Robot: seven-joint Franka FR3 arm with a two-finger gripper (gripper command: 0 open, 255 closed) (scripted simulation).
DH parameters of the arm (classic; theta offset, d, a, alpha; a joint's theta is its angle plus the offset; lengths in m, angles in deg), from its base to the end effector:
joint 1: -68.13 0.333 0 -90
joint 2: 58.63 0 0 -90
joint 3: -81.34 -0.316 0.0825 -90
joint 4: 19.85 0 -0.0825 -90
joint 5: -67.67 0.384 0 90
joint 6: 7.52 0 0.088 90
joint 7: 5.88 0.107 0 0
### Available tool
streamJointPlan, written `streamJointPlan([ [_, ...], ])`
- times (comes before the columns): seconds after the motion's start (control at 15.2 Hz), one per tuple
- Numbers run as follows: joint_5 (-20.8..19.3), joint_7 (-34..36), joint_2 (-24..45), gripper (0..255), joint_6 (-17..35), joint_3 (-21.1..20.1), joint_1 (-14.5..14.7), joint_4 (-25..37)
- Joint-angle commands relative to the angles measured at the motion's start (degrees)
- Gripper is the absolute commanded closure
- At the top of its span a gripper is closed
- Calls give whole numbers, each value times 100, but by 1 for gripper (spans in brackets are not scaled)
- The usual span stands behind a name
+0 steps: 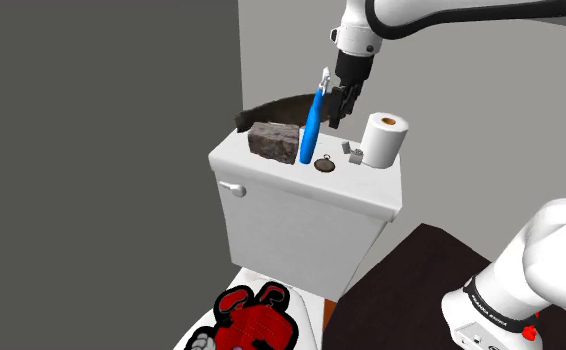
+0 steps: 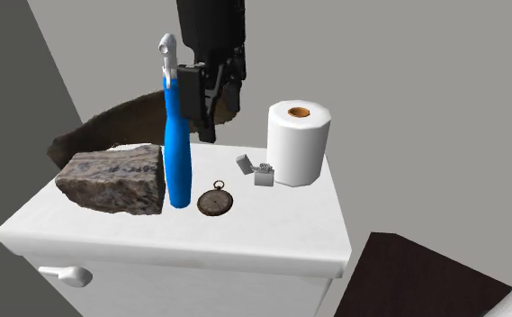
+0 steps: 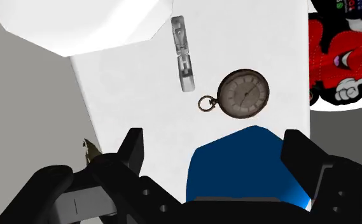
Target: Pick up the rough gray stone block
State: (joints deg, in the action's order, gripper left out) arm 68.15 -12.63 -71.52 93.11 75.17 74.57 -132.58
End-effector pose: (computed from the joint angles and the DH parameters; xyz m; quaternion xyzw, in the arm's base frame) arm 0.4792 0.1124 0.5686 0.9860 0.1661 0.0067 0.0075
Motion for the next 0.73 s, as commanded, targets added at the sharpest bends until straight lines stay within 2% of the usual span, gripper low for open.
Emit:
streamJointPlan([
  [0.0,-56,-115,421,0,61,-70,61,354],
  [0.66,-531,-500,2633,0,-251,-473,500,2806],
])
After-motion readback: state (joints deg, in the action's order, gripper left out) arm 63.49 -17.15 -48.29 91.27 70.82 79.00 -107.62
